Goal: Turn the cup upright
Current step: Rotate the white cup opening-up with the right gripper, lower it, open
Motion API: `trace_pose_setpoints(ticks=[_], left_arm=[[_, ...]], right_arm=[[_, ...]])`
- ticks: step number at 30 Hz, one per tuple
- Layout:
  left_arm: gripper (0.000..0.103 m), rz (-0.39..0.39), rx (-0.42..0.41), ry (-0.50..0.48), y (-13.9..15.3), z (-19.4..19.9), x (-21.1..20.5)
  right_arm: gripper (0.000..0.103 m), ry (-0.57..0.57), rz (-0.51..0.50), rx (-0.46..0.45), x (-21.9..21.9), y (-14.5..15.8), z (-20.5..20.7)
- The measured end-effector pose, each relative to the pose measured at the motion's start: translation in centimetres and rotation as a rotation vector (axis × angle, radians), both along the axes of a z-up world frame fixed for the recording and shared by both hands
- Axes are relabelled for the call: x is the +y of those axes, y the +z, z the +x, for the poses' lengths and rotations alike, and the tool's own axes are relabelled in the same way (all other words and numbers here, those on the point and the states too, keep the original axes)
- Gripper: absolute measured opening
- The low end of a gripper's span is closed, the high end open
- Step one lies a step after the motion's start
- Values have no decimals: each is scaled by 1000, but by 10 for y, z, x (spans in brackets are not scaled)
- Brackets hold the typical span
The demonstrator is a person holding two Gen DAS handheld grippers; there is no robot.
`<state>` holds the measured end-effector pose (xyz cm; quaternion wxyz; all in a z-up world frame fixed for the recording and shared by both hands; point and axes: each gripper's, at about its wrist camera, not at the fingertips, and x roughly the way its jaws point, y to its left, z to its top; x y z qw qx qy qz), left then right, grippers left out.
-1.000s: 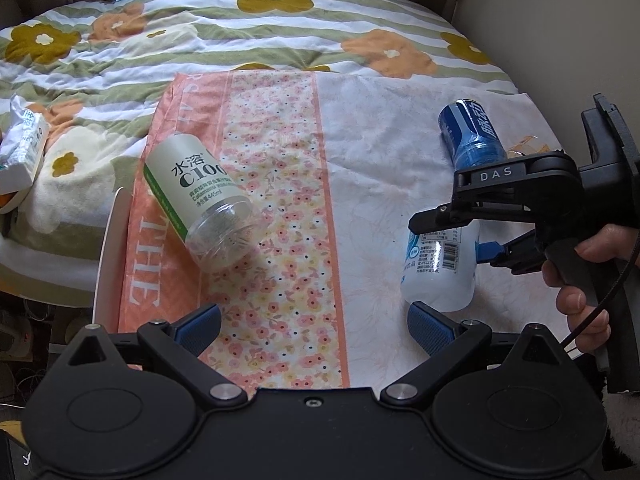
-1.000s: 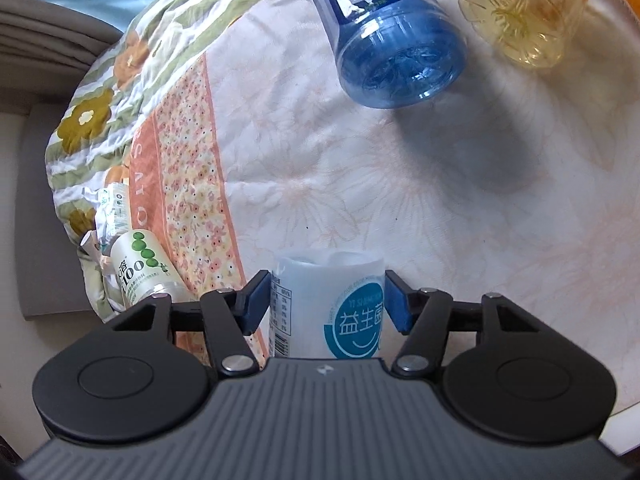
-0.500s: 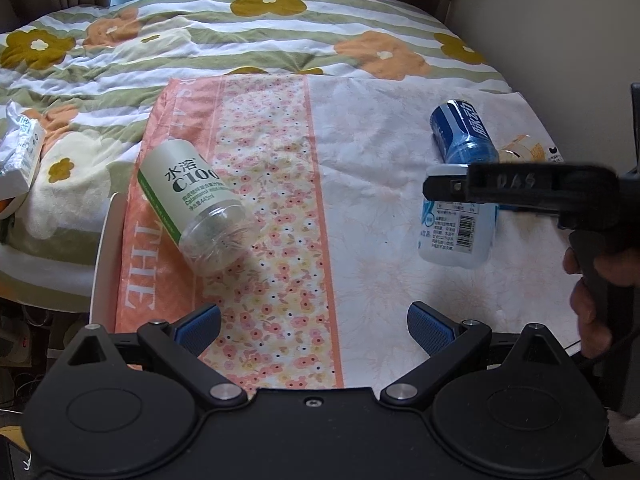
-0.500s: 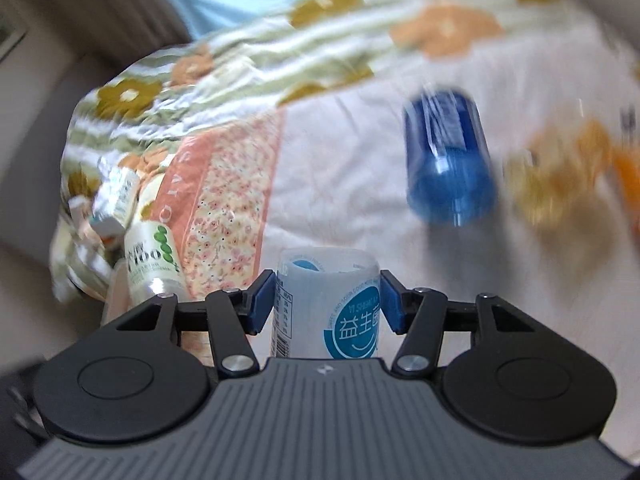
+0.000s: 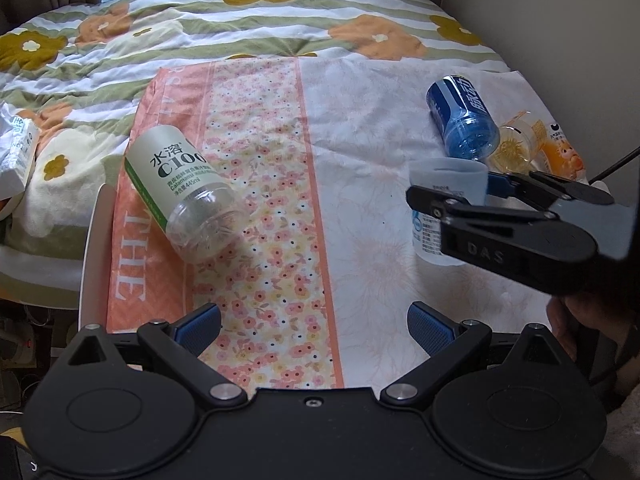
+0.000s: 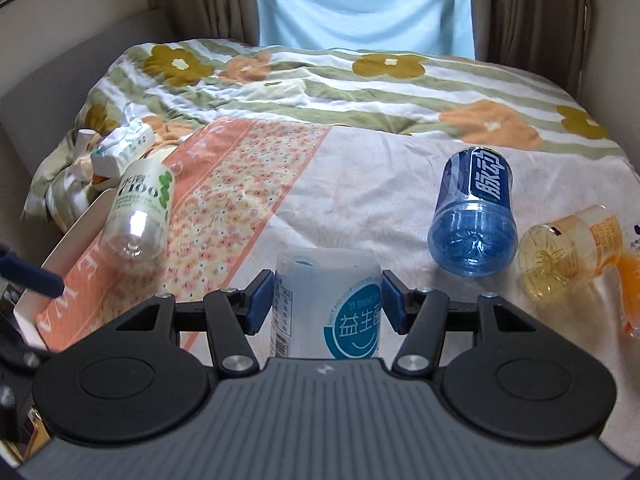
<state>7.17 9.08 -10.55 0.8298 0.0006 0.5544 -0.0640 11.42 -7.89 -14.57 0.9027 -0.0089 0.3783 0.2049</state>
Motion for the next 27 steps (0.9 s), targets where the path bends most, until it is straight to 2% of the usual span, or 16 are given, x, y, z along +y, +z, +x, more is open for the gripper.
trace_pose_setpoints(ticks=[16, 23, 27], left_arm=[[101, 13, 28, -2, -6, -8, -7], [101, 19, 30, -12, -6, -10, -15], [101, 21, 29, -14, -6, -11, -18]], right_arm=[[73, 79, 44, -115, -31, -8, -46], [73, 94, 47, -121, -40, -9, -59], [73, 118, 16, -121, -40, -8, -68]])
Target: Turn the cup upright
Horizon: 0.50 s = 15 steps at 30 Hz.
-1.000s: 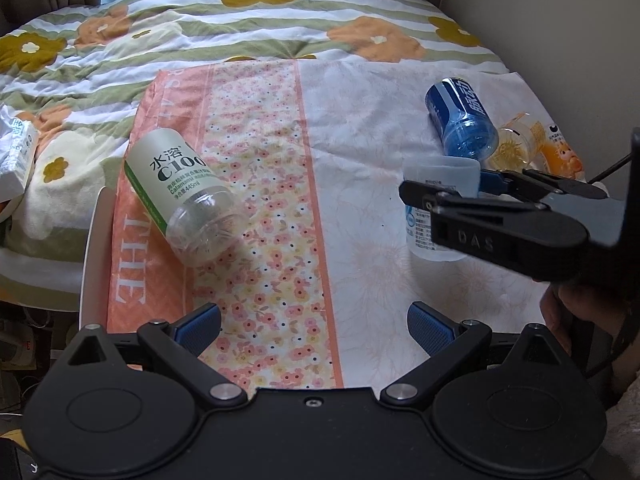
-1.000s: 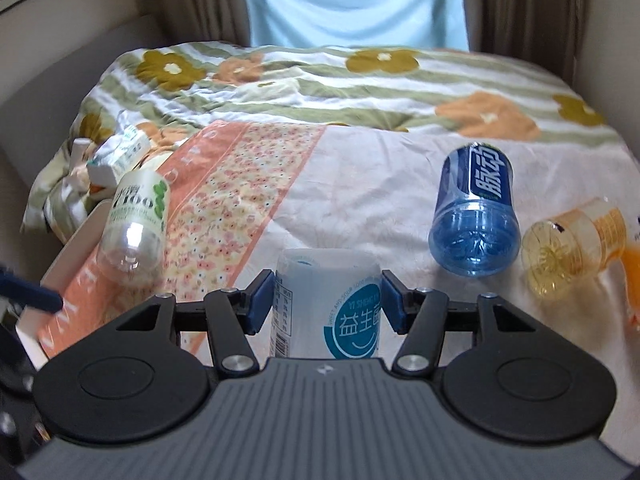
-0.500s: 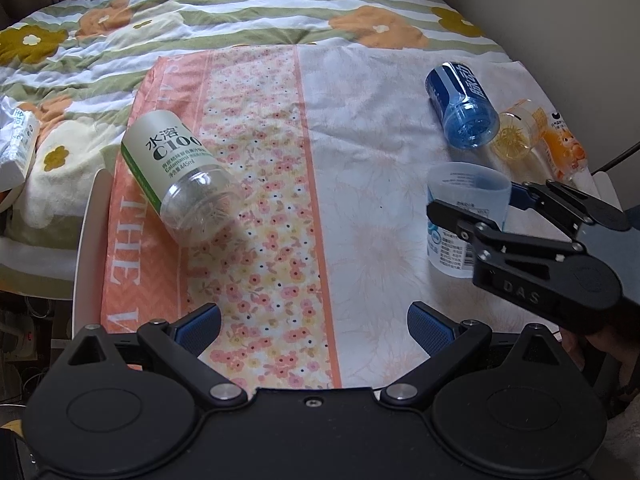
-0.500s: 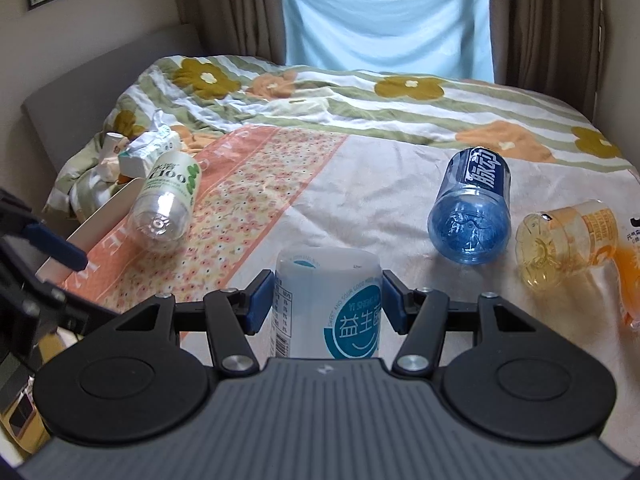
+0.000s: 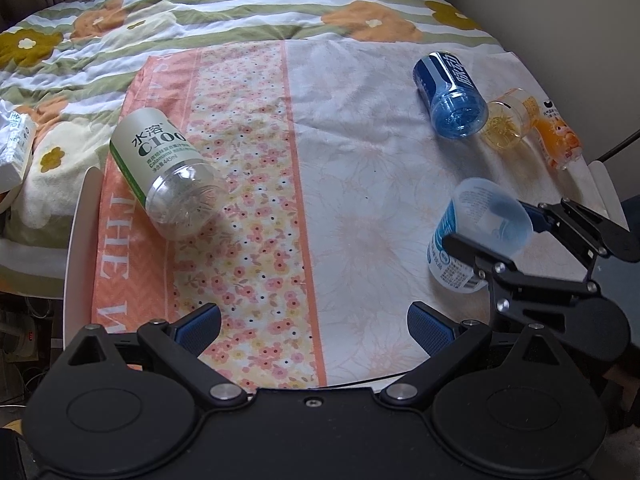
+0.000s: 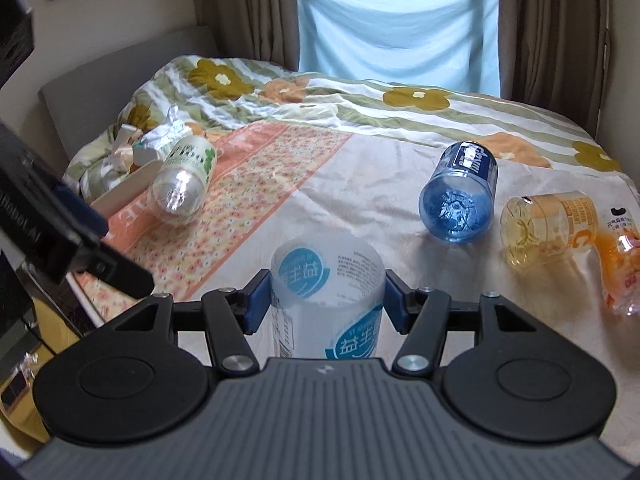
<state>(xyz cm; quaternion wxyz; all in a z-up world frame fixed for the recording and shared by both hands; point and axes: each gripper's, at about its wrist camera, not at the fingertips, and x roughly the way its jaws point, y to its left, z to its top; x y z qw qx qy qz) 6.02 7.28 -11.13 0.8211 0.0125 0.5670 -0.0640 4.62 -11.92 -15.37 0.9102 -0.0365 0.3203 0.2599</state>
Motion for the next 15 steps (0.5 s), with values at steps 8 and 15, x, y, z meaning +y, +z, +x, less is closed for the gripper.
trace_pose_setpoints(ticks=[8, 15], left_arm=[[101, 4, -9, -3, 3, -2, -4], [101, 3, -30, 11, 13, -7, -3]], right_arm=[[82, 3, -34, 0, 3, 1, -4], [95, 14, -35, -23, 3, 10, -11]])
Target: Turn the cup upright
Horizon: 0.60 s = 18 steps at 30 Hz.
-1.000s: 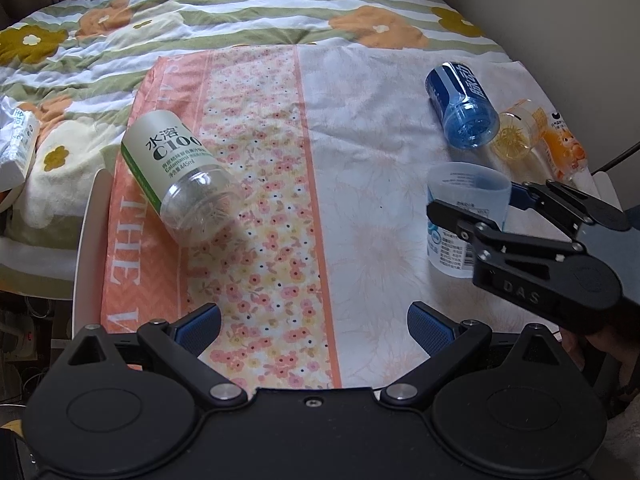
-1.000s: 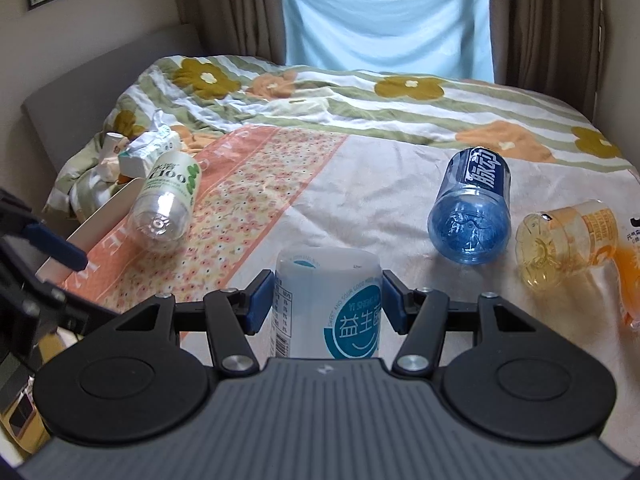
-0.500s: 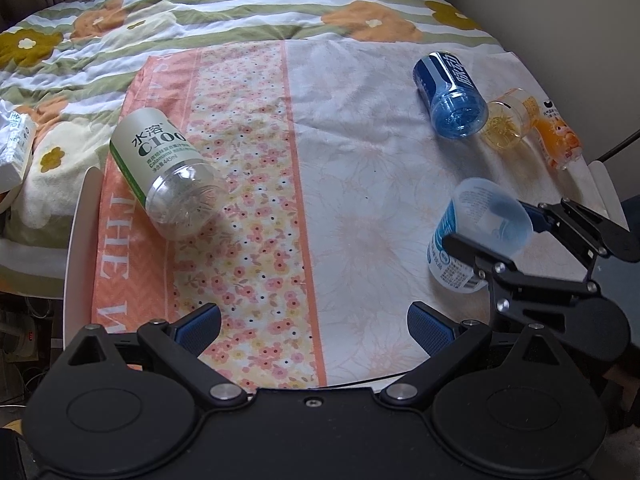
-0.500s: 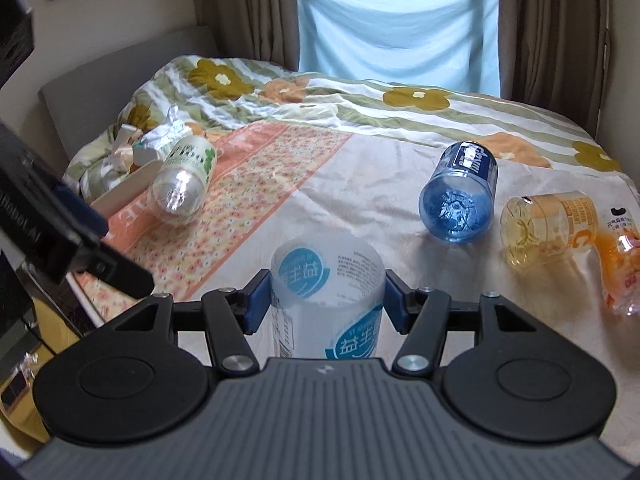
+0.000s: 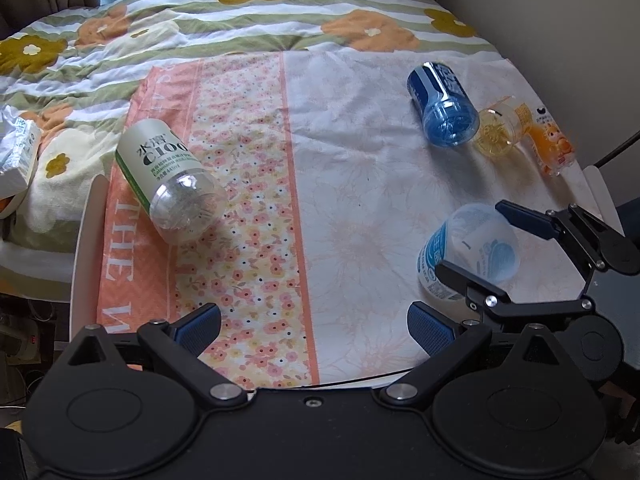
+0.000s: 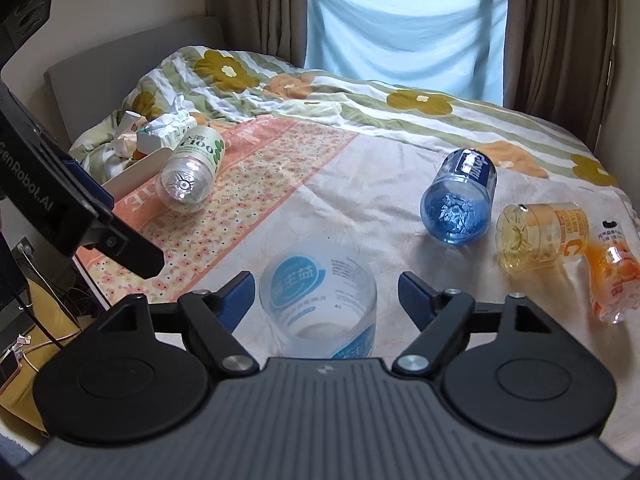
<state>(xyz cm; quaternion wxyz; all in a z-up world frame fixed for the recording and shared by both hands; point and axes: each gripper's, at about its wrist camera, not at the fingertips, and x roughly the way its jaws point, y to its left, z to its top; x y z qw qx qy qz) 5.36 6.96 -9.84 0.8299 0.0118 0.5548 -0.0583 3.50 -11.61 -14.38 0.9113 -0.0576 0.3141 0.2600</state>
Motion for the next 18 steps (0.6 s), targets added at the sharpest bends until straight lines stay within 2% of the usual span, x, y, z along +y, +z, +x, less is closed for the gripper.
trace_pose_setpoints(ticks=[6, 7, 8, 14, 18], left_arm=[[101, -1, -51, 22, 22, -5, 1], [101, 0, -62, 25, 26, -6, 1], [101, -1, -75, 29, 32, -7, 0], [101, -5, -156, 35, 64, -17, -9], [101, -16, -193, 42, 80, -26, -17]], right_arm=[[96, -21, 29, 8, -12, 29, -4], [99, -30, 36, 15, -14, 36, -5], [103, -49, 40, 26, -17, 45, -5], [103, -205, 18, 159, -36, 97, 1], [103, -299, -43, 215, -49, 120, -4]])
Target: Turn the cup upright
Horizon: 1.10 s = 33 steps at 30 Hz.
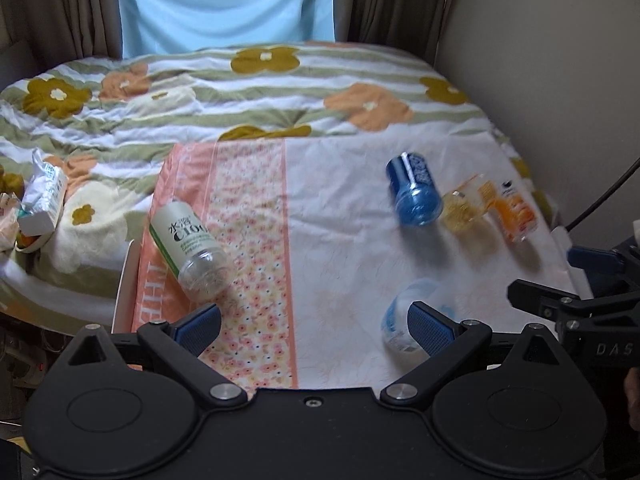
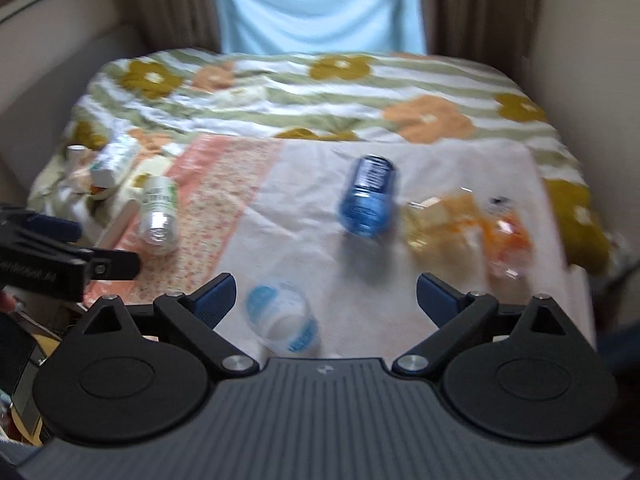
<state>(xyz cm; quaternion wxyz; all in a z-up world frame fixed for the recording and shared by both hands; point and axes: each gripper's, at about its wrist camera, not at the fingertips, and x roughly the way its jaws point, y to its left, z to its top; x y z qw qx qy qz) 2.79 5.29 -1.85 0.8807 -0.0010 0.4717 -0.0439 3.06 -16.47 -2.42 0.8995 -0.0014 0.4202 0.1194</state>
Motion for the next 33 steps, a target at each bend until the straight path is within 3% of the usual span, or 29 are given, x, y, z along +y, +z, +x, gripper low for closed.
trace_pose_setpoints(ticks=[8, 33], left_arm=[[102, 16, -21, 22, 10, -24, -12], [103, 53, -47, 15, 7, -53, -38]], right_arm=[[103, -83, -47, 105, -20, 16, -17], [103, -218, -83, 151, -49, -4, -46]])
